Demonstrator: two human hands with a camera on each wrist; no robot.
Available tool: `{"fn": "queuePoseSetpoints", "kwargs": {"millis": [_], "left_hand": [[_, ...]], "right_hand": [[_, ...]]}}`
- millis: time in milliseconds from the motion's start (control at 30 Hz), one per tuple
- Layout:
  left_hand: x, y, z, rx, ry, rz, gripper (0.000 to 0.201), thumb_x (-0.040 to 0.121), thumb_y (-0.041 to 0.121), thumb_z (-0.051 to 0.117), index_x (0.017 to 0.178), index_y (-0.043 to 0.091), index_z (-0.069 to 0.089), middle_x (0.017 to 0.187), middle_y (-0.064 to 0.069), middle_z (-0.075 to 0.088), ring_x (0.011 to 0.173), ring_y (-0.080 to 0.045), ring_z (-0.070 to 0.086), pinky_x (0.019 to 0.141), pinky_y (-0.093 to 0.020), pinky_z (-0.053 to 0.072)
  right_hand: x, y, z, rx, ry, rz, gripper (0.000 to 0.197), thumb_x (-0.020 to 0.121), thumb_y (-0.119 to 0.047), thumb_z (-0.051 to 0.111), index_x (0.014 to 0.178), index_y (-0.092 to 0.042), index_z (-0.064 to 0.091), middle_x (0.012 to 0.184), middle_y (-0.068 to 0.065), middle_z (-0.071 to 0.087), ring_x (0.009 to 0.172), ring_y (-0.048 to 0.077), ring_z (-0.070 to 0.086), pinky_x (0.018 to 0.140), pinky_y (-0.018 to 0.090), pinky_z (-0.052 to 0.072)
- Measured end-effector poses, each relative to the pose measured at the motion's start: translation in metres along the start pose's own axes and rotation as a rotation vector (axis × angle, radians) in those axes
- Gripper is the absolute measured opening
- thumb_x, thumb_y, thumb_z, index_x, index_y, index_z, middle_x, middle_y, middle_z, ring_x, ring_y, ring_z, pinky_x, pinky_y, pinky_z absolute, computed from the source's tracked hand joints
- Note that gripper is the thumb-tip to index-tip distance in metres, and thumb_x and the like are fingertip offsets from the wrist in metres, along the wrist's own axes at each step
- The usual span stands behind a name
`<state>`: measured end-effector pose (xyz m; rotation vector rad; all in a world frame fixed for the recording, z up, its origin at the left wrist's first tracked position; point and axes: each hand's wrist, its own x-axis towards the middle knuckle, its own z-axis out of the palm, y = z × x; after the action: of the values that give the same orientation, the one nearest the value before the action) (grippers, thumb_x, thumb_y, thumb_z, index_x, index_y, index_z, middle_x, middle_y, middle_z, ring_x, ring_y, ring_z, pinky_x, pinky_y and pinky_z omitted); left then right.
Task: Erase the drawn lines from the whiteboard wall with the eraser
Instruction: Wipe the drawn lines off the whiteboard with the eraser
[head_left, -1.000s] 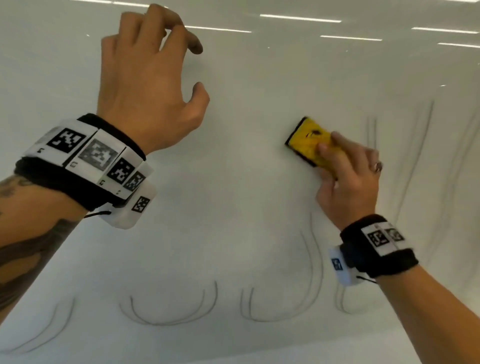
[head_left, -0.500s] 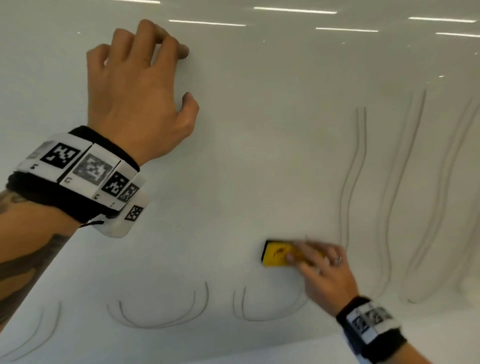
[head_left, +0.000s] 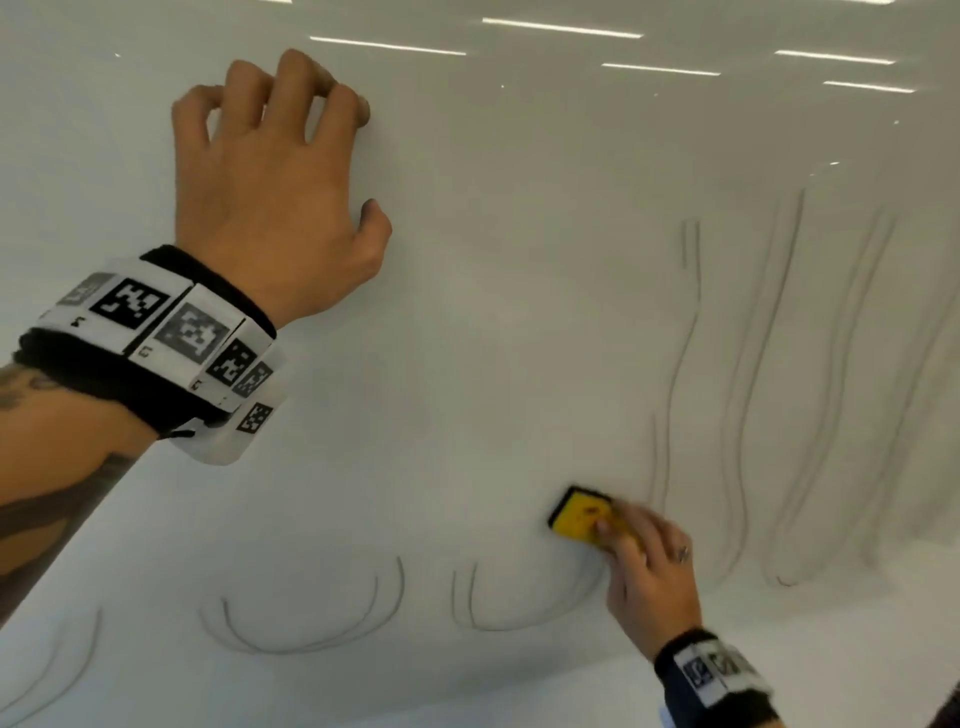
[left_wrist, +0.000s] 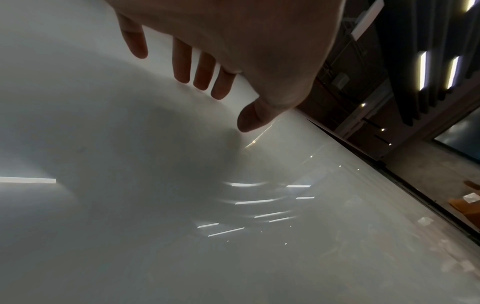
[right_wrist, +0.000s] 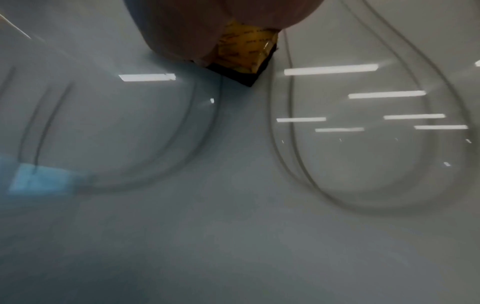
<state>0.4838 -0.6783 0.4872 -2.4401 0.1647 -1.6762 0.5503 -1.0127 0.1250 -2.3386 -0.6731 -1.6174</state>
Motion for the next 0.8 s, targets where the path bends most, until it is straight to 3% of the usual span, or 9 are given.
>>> {"fn": "queuePoseSetpoints", "kwargs": {"millis": [67,133,233,333,467,533,600,733,800], "left_hand": [[0.002,0.006,0.0,0.015,-0.01,-0.03,0.059,0.086,0.042,0.056,0.132,0.008,0.046,0.135,-0.018,0.043,0.124,-0.042,0.04,0.104,-0.057,0.03],[0.01,0.014,-0.002,0.007,0.002,-0.085,0.06,0.084,0.045,0.057,0.128,0.006,0.046,0.135,-0.02,0.042,0.126,-0.043,0.039,0.105,-0.058,0.029],[0.022,0.032,-0.004,-0.024,0.047,-0.153,0.059,0.082,0.048,0.053,0.124,0.006,0.046,0.138,-0.02,0.042,0.129,-0.043,0.039,0.106,-0.055,0.029],[0.031,0.064,-0.002,-0.066,0.098,-0.155,0.059,0.082,0.049,0.051,0.123,0.007,0.049,0.138,-0.018,0.044,0.129,-0.042,0.041,0.105,-0.051,0.034],[0.053,0.116,0.005,-0.132,0.11,-0.098,0.056,0.082,0.046,0.05,0.125,0.01,0.052,0.139,-0.013,0.046,0.129,-0.035,0.043,0.104,-0.044,0.036],[0.065,0.134,0.007,-0.139,0.12,-0.097,0.055,0.084,0.043,0.047,0.13,0.013,0.051,0.139,-0.01,0.048,0.131,-0.033,0.043,0.105,-0.043,0.035],[0.073,0.143,0.009,-0.137,0.11,-0.08,0.058,0.084,0.04,0.044,0.137,0.018,0.049,0.143,-0.006,0.047,0.135,-0.03,0.042,0.108,-0.045,0.034],[0.075,0.146,0.017,-0.105,0.015,-0.012,0.063,0.087,0.042,0.045,0.149,0.031,0.039,0.157,0.001,0.036,0.146,-0.028,0.031,0.114,-0.054,0.027],[0.071,0.142,0.02,-0.06,-0.017,0.005,0.065,0.088,0.045,0.045,0.151,0.033,0.036,0.162,0.001,0.03,0.149,-0.029,0.026,0.115,-0.058,0.025]], "right_hand": [[-0.025,0.012,0.001,-0.017,-0.089,-0.073,0.049,0.073,0.011,0.063,0.112,-0.019,0.06,0.138,0.006,0.054,0.103,0.041,0.064,0.085,0.049,0.047],[-0.005,0.03,-0.007,-0.024,-0.116,-0.174,0.046,0.078,0.012,0.056,0.112,-0.019,0.061,0.14,0.004,0.054,0.102,0.042,0.067,0.087,0.05,0.047],[0.074,0.066,-0.033,-0.005,0.031,-0.177,0.051,0.078,0.013,0.058,0.12,-0.017,0.063,0.139,0.009,0.059,0.104,0.044,0.065,0.088,0.052,0.048],[0.182,0.097,-0.065,0.005,0.2,-0.191,0.042,0.088,0.004,0.058,0.126,-0.014,0.064,0.139,0.016,0.061,0.107,0.046,0.063,0.088,0.053,0.047],[0.282,0.115,-0.099,0.065,0.26,-0.151,0.03,0.092,-0.001,0.059,0.12,-0.01,0.066,0.138,0.013,0.06,0.102,0.045,0.059,0.087,0.05,0.044],[0.267,0.111,-0.091,0.036,0.287,-0.155,0.031,0.093,-0.001,0.058,0.121,-0.01,0.069,0.139,0.014,0.061,0.103,0.045,0.061,0.088,0.049,0.044],[0.205,0.1,-0.068,0.04,0.236,-0.215,0.04,0.086,0.005,0.061,0.121,-0.013,0.069,0.139,0.014,0.062,0.106,0.043,0.064,0.091,0.051,0.045],[0.027,0.093,-0.033,0.016,-0.123,-0.384,0.039,0.091,0.0,0.045,0.112,-0.023,0.068,0.134,0.004,0.067,0.108,0.037,0.067,0.1,0.05,0.045],[-0.002,0.104,-0.033,0.034,-0.244,-0.402,0.039,0.095,-0.004,0.04,0.109,-0.024,0.069,0.13,0.003,0.07,0.109,0.033,0.063,0.093,0.052,0.049]]}}
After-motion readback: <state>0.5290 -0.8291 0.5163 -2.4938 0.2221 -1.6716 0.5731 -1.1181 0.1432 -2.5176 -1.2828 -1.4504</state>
